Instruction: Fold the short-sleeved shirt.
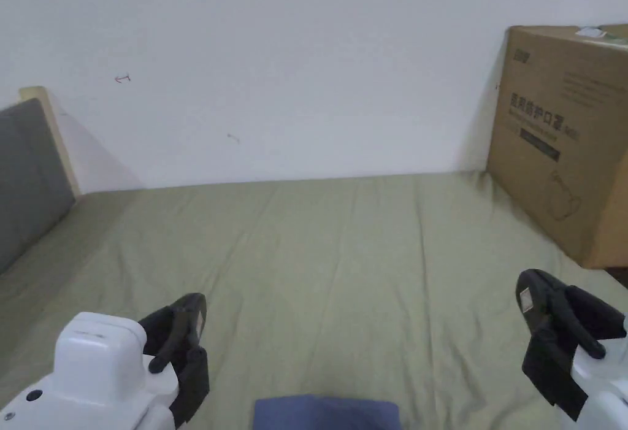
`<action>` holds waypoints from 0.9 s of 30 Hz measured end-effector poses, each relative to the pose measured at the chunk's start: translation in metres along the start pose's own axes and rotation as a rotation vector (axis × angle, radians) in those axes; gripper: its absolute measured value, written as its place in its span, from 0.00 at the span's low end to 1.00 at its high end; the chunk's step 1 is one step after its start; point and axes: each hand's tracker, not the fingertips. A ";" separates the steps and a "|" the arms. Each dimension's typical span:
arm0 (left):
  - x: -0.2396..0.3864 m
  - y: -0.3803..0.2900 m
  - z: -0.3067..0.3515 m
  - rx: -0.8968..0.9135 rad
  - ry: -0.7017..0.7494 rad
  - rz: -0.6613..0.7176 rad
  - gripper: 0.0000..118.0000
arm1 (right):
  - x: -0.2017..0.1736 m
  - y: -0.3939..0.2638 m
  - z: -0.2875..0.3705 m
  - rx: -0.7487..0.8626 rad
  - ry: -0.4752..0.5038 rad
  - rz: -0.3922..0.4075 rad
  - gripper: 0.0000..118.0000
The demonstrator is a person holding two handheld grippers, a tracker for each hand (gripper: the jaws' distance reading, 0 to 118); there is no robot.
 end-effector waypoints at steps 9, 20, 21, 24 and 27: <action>0.008 -0.023 0.022 0.073 0.140 0.113 0.01 | -0.010 -0.028 0.020 -0.048 -0.150 0.046 0.01; 0.014 -0.020 0.015 0.056 0.140 0.136 0.01 | 0.009 -0.016 0.026 -0.059 -0.153 -0.046 0.01; 0.009 -0.018 0.011 0.039 0.115 0.147 0.01 | 0.013 -0.017 0.021 -0.075 -0.094 -0.086 0.01; -0.014 -0.018 -0.008 -0.113 0.023 0.180 0.01 | 0.018 -0.031 -0.023 -0.323 0.136 -0.147 0.01; -0.040 -0.042 -0.027 -0.280 -0.041 0.293 0.01 | 0.012 -0.085 -0.099 -0.819 0.203 -0.158 0.01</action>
